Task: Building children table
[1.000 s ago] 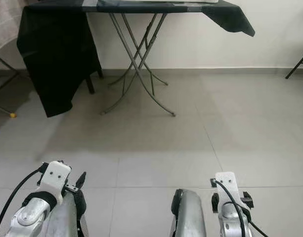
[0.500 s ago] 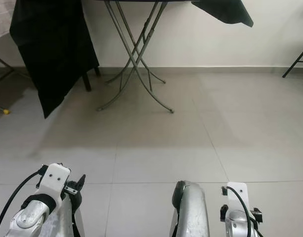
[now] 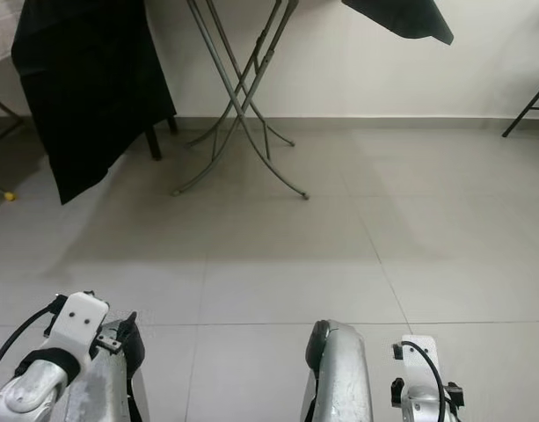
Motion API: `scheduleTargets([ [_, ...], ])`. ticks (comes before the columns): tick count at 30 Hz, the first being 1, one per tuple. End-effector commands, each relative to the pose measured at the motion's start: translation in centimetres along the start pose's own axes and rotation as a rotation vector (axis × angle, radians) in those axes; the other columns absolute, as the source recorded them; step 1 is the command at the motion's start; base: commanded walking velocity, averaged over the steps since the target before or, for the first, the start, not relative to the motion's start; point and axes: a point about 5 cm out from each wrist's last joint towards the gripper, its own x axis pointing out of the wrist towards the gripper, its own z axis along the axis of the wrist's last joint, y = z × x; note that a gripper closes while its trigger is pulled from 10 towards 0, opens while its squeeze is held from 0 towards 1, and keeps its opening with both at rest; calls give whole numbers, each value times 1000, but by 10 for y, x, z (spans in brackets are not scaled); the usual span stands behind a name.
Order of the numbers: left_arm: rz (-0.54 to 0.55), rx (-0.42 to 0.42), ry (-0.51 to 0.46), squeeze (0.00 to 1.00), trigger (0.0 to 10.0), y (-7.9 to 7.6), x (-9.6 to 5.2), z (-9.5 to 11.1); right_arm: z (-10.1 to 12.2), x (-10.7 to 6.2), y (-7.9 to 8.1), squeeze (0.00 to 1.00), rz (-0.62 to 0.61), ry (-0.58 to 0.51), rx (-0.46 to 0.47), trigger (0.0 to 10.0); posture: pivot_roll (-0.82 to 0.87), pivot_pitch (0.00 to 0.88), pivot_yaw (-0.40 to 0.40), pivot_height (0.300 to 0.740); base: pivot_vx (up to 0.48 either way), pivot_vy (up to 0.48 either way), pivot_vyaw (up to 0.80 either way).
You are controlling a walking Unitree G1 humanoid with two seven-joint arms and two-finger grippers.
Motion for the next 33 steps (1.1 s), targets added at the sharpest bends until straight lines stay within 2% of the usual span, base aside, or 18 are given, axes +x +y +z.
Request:
scheduleTargets([
  [1, -5, 22, 26, 0, 10000, 7, -7, -2, 0, 1, 3, 0, 17, -16, -37, 10000, 62, 10, -10, 300, 0, 0, 0],
  [8, 4, 64, 85, 0, 10000, 25, -28, -11, -8, 3, 10, 0, 11, -21, -106, 10000, 101, 82, 13, 300, 0, 0, 0],
  [18, -4, 104, 128, 0, 10000, 40, -48, -10, -17, 5, 15, 0, 21, -12, -117, 10000, 159, 165, 44, 300, 0, 0, 0],
  [22, -4, 140, 166, 0, 10000, 52, -65, -10, -21, 6, 21, 0, 35, -19, -167, 10000, 198, 204, 58, 300, 0, 0, 0],
  [25, 2, 153, 186, 0, 10000, 58, -72, -10, -25, 7, 22, 0, 37, -3, -165, 10000, 213, 219, 61, 300, 0, 0, 0],
  [27, 5, 171, 208, 0, 10000, 66, -82, -9, -35, 7, 22, 0, 23, 24, -158, 10000, 245, 248, 76, 300, 0, 0, 0],
  [33, -4, 201, 230, 0, 10000, 75, -91, -5, -51, 8, 26, 0, 29, 64, -148, 10000, 281, 266, 93, 300, 0, 0, 0],
])
